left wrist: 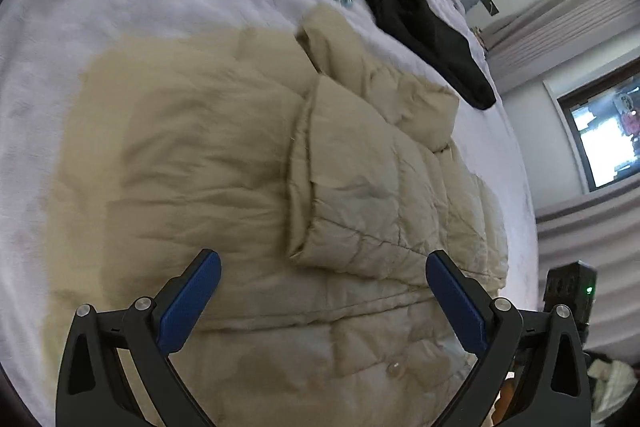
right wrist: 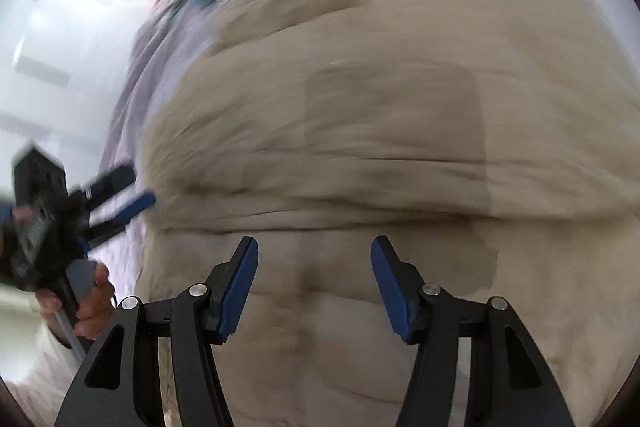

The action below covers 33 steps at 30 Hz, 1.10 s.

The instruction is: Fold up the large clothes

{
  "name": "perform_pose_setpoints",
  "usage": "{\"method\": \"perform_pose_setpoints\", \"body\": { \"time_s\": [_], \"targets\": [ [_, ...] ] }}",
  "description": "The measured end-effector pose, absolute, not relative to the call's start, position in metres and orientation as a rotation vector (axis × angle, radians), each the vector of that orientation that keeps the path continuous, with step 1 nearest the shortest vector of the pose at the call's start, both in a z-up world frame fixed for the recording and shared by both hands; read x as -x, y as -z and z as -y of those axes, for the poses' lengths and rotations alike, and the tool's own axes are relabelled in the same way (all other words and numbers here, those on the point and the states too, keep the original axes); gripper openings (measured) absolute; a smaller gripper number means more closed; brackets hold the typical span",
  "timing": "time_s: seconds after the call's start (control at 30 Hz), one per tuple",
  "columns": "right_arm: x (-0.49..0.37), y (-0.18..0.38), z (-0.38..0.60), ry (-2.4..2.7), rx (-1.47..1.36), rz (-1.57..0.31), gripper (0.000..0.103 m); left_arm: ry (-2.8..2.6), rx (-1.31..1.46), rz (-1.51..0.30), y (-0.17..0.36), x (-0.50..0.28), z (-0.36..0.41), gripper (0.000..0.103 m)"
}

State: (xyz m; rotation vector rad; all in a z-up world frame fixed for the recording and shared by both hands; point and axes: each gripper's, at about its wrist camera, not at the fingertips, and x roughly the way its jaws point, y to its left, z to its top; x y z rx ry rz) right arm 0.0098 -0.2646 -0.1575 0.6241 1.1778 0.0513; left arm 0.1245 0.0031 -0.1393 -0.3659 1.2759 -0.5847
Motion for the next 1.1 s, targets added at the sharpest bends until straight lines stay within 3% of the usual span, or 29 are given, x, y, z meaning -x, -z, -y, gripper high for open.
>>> {"method": "perform_pose_setpoints", "body": {
  "time_s": [0.1, 0.13, 0.17, 0.2, 0.23, 0.27, 0.43, 0.63, 0.8, 0.9, 0.97, 1.0, 1.1],
  "targets": [
    [0.019, 0.163, 0.329, 0.070, -0.819, -1.132, 0.064, 0.588, 0.365, -1.292, 0.151, -0.137, 0.025, 0.102],
    [0.028, 0.166, 0.343, 0.090, -0.887, -1.106, 0.064, 0.589, 0.351, -1.288, 0.153, -0.135, 0.031, 0.096],
    [0.037, 0.169, 0.364, 0.104, -0.979, -1.062, 0.064, 0.603, 0.335, -1.285, 0.155, -0.138, 0.043, 0.068],
    [0.041, 0.171, 0.375, 0.109, -1.028, -1.034, 0.065, 0.613, 0.317, -1.301, 0.156, -0.140, 0.055, 0.050],
    [0.043, 0.173, 0.385, 0.119, -1.073, -1.007, 0.066, 0.604, 0.299, -1.319, 0.158, -0.143, 0.062, 0.015],
    [0.045, 0.174, 0.393, 0.130, -1.109, -0.982, 0.066, 0.600, 0.298, -1.327, 0.157, -0.144, 0.068, 0.011],
    [0.041, 0.166, 0.409, 0.104, -1.154, -0.901, 0.066, 0.605, 0.282, -1.173, 0.120, -0.122, 0.049, 0.011],
    [0.034, 0.176, 0.418, 0.164, -1.116, -0.884, 0.066, 0.499, 0.200, -1.259, 0.166, -0.116, 0.036, 0.012],
    [0.036, 0.207, 0.427, 0.173, -1.194, -0.877, 0.063, 0.468, 0.214, -1.252, 0.165, -0.119, 0.035, 0.012],
    [0.037, 0.202, 0.425, 0.171, -1.162, -0.898, 0.063, 0.412, 0.166, -1.222, 0.155, -0.117, 0.019, 0.027],
    [0.036, 0.196, 0.423, 0.191, -1.142, -0.943, 0.064, 0.356, 0.138, -1.196, 0.144, -0.117, 0.003, 0.049],
    [0.032, 0.193, 0.420, 0.203, -1.127, -0.967, 0.065, 0.330, 0.122, -1.177, 0.139, -0.116, -0.004, 0.054],
    [0.034, 0.169, 0.409, 0.219, -1.025, -1.032, 0.066, 0.264, 0.056, -1.117, 0.120, -0.115, -0.025, 0.055]
  ]
}}
